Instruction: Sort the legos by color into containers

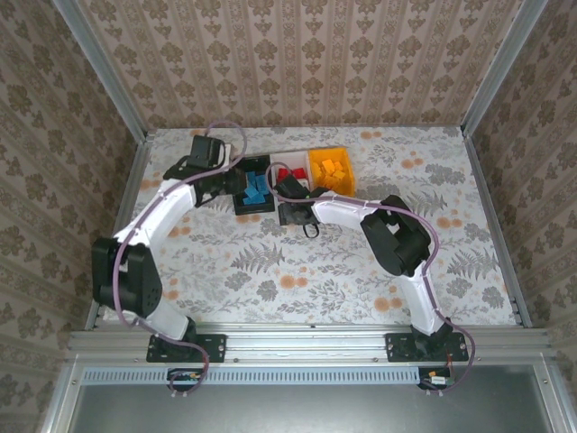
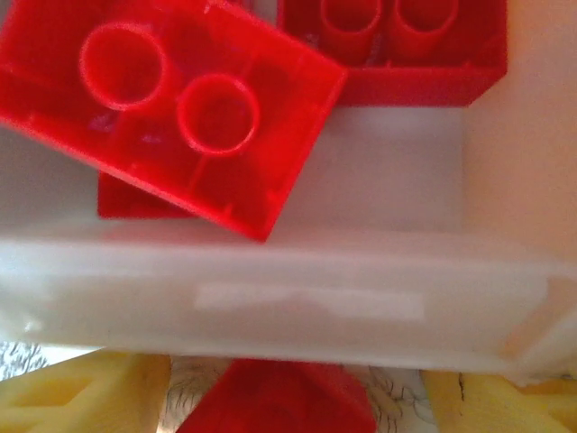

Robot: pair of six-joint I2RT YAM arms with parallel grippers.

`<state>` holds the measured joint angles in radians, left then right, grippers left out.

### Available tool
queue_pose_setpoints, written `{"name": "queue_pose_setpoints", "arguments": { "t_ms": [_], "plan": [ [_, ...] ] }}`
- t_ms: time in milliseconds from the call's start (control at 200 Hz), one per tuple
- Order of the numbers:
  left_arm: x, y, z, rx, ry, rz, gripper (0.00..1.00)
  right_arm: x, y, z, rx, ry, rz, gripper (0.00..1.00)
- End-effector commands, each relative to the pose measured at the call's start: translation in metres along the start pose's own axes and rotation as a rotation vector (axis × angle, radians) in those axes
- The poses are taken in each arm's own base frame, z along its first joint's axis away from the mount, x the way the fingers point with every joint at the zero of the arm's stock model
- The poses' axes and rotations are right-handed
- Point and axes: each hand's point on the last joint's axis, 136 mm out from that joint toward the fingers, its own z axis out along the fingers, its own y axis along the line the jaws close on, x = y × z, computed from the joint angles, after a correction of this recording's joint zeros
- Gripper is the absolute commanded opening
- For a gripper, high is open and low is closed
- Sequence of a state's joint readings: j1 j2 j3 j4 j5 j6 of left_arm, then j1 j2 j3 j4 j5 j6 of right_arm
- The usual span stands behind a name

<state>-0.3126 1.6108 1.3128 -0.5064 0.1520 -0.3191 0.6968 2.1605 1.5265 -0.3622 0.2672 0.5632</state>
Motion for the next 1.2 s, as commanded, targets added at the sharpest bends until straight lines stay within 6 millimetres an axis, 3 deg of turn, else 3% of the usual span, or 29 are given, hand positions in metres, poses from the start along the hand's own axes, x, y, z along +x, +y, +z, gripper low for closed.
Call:
{"name": "queue_pose_setpoints", "arguments": {
  "t_ms": [0,205,420,550,635,860,965,1060,1195],
  "plan": [
    [0.001,0.020,0.023,-0.085,0.060,0.014,0.26,-0.008,-0.008,0.014,0.041,-0.065,0.045,0.74],
    [-0.009,0.028,0.059,-0.125,0.101,0.029,0.26,-0.008,-0.005,0.025,0.030,-0.031,0.049,0.71],
    [-0.018,0.026,0.076,-0.121,0.110,0.038,0.30,-0.007,-0.003,0.024,0.005,-0.022,0.054,0.51],
    [-0.022,0.025,0.079,-0.119,0.108,0.041,0.46,0.002,-0.004,0.020,-0.012,-0.005,0.058,0.42],
    [-0.024,0.023,0.079,-0.105,0.105,0.038,0.58,0.008,-0.005,0.015,-0.019,0.004,0.063,0.41],
    [-0.030,0.013,0.062,-0.067,0.069,0.013,0.78,0.029,-0.007,-0.022,-0.045,0.016,0.044,0.40],
    [-0.029,0.007,0.048,-0.041,0.048,-0.009,0.99,0.038,-0.011,-0.046,-0.069,0.025,0.059,0.40],
    [-0.027,0.002,0.031,-0.013,0.012,-0.031,1.00,0.038,-0.016,-0.070,-0.093,0.013,0.079,0.40],
    [-0.021,-0.005,0.001,0.019,-0.032,-0.051,1.00,0.013,-0.012,-0.108,-0.137,-0.043,0.075,0.41]
  ]
}}
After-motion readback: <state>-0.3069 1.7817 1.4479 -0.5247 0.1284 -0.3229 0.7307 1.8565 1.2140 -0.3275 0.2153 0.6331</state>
